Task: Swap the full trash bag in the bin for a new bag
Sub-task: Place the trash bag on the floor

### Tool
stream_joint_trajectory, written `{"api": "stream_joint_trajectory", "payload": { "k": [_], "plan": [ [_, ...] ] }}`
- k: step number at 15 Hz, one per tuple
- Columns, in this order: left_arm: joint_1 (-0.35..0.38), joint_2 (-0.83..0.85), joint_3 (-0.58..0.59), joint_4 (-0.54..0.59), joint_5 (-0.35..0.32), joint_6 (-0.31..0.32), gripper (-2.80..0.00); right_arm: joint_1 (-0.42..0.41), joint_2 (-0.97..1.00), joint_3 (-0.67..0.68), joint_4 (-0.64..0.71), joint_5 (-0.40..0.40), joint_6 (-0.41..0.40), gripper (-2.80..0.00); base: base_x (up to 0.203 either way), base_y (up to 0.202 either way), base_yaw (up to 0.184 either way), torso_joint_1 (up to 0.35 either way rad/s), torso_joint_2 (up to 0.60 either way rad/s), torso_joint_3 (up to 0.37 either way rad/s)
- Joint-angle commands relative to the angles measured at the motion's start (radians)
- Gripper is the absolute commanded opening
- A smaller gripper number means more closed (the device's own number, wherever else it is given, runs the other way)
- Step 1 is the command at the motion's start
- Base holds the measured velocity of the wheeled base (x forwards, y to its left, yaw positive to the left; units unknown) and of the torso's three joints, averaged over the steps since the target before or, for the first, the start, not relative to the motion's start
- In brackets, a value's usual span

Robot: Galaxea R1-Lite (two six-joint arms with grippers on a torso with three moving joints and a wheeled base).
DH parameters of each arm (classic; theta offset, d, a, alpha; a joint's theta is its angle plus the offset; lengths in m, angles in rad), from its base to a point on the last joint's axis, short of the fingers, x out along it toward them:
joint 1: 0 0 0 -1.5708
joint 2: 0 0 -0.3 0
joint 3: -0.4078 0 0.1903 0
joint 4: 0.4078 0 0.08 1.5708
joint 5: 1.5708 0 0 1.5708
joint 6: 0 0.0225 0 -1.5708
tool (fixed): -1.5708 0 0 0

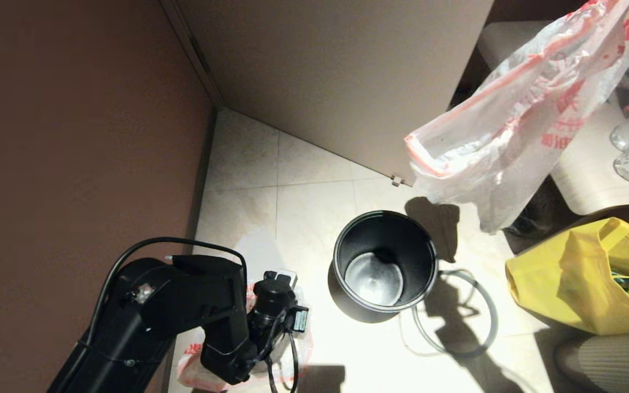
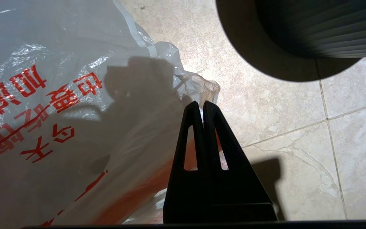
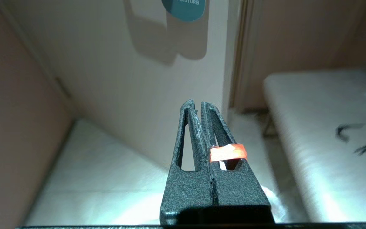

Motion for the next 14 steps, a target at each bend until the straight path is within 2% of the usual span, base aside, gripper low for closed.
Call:
{"api": "stream_joint_trajectory", "payload": {
  "k": [1, 4, 7, 11, 14],
  "plan": [
    [0.000, 0.001, -0.001, -0.007, 0.002, -0.001, -2.80, -0.055, 0.056, 0.061, -0.072, 0.004, -0.005, -2.80, 0.000, 0.000, 0.000, 0.000, 0.00, 0.000],
    [0.000, 0.003, -0.012, -0.009, 0.007, -0.002, -2.80, -0.231, 0.266, 0.121, -0.196, 0.112, 0.068, -2.80, 0.000, 0.000, 0.000, 0.000, 0.00, 0.000],
    [-0.001, 0.011, -0.020, -0.014, 0.007, -0.003, -2.80, -0.351, 0.560, 0.107, -0.341, 0.188, 0.096, -2.80, 0.000, 0.000, 0.000, 0.000, 0.00, 0.000],
    [-0.001, 0.011, -0.019, -0.015, 0.007, -0.002, -2.80, -0.457, 0.960, -0.087, -0.441, 0.223, 0.061, -2.80, 0.000, 0.000, 0.000, 0.000, 0.00, 0.000],
    [-0.002, 0.011, -0.019, -0.015, 0.008, -0.001, -2.80, -0.498, 1.096, -0.193, -0.445, 0.228, 0.030, -2.80, 0.000, 0.000, 0.000, 0.000, 0.00, 0.000]
  ]
}}
